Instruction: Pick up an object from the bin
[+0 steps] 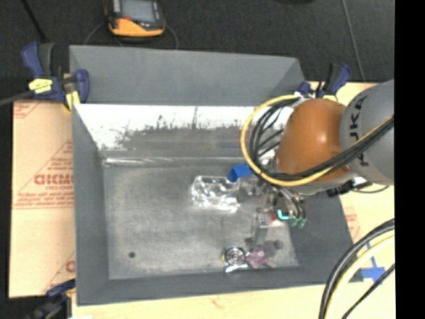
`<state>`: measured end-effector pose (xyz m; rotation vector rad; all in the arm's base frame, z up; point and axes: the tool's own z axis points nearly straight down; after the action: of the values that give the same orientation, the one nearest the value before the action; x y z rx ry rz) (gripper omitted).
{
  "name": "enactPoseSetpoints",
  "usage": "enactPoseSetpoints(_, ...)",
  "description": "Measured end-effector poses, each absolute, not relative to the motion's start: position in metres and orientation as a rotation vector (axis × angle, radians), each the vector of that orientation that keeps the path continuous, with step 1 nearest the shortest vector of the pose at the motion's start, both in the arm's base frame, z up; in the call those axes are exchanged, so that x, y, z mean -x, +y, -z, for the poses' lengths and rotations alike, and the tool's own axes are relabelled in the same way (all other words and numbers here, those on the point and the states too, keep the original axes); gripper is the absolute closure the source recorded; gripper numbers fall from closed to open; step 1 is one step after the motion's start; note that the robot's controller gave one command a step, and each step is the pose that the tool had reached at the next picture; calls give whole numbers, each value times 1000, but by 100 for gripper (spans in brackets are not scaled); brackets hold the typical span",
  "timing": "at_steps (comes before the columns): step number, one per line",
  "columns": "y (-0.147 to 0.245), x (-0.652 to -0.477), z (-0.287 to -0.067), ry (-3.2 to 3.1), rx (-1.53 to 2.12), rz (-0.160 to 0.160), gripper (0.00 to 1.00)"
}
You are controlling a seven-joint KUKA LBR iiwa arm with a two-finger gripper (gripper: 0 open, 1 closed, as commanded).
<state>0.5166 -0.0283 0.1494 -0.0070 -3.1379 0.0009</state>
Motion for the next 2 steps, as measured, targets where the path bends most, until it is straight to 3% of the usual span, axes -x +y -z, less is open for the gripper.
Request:
enactPoseSetpoints(1, -21, -598, -74, -3126, 387, -2, 0)
enactPoseSetpoints(2, -22, -601, -78, -3137, 384, -3, 100)
